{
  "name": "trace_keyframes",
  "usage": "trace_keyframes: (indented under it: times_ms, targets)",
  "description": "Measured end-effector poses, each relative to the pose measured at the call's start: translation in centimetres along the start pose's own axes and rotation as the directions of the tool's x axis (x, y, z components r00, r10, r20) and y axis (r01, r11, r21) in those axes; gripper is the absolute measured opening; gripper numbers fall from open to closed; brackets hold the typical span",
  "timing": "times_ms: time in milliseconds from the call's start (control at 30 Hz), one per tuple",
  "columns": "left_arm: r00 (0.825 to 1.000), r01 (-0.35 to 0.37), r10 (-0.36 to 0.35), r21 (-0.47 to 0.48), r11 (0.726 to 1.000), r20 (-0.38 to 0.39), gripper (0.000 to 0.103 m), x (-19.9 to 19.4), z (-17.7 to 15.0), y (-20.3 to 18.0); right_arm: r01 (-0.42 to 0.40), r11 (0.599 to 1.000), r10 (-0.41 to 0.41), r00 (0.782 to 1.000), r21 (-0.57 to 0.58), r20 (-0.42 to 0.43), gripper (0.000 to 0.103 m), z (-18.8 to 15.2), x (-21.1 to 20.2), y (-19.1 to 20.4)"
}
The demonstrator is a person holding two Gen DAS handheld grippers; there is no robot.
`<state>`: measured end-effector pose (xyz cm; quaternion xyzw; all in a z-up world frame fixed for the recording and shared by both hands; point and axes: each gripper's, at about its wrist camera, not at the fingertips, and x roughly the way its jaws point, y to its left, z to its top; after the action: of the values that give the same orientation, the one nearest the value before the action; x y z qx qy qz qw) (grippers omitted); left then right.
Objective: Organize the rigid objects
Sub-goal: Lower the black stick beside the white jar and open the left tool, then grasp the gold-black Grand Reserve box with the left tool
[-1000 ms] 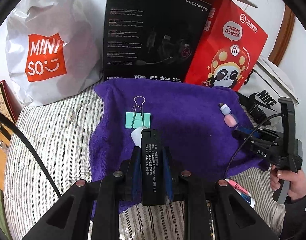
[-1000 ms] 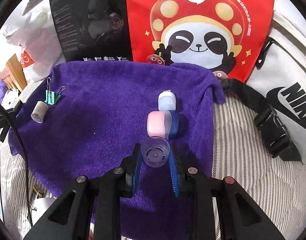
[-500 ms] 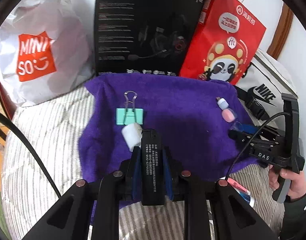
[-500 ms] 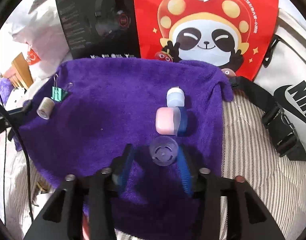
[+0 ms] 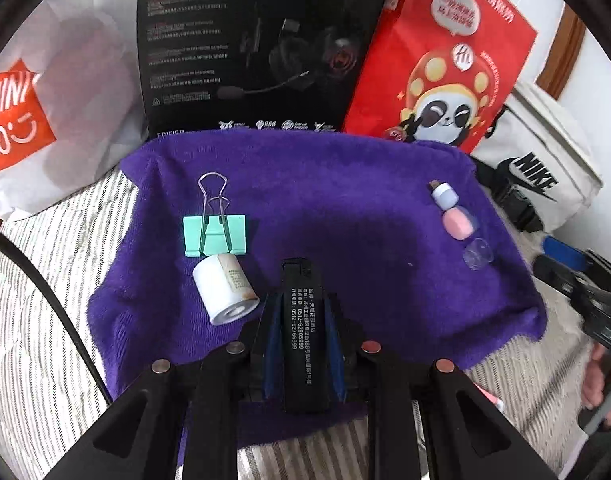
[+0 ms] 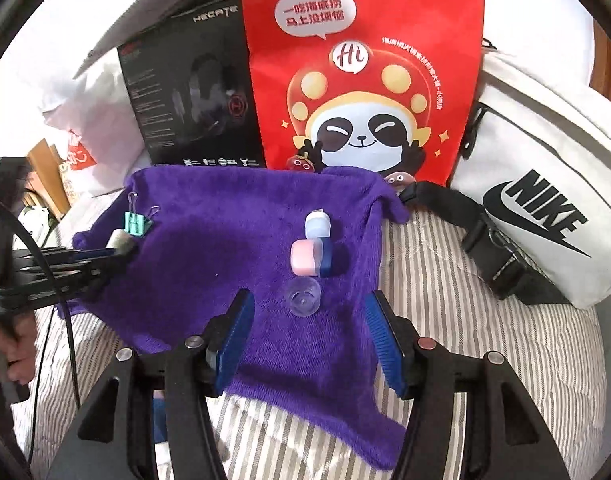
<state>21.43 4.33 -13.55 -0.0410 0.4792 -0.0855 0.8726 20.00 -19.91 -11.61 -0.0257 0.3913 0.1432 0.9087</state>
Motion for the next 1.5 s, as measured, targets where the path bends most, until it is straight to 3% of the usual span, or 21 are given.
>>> trace_keyframes:
  times_ms: [900,1033,1100,1500]
  targets:
    - [0.994,-0.1,0.103,0.066,0.993,-0.041,0.021,1.2,-0.3,0.2,-0.031,0.999,0.032,0.999,0.033,-0.03,0.058,-3.4,-3.0,0.3]
    - [0.995,-0.083,0.087,0.067,0.994,-0.049,0.034,1.3,-0.3,-0.2,-0.033,0.998,0.035,0.999,0.052,-0.039,0.058,-4.6,-4.0,0.0]
    - [0.995,-0.081,0.084,0.053,0.995,-0.057,0.035,1.1,-0.2,-0.3,-0.04,0.997,0.042,0.998,0.063,-0.039,0.058,-5.1,-4.6,0.0]
    - [0.998,-0.058,0.06,0.069,0.996,-0.019,0.036,-5.6,-4.0,-3.2,-0.094,0.995,0.095,0.994,0.012,-0.06,0.058,-7.4,-5.9,1.8]
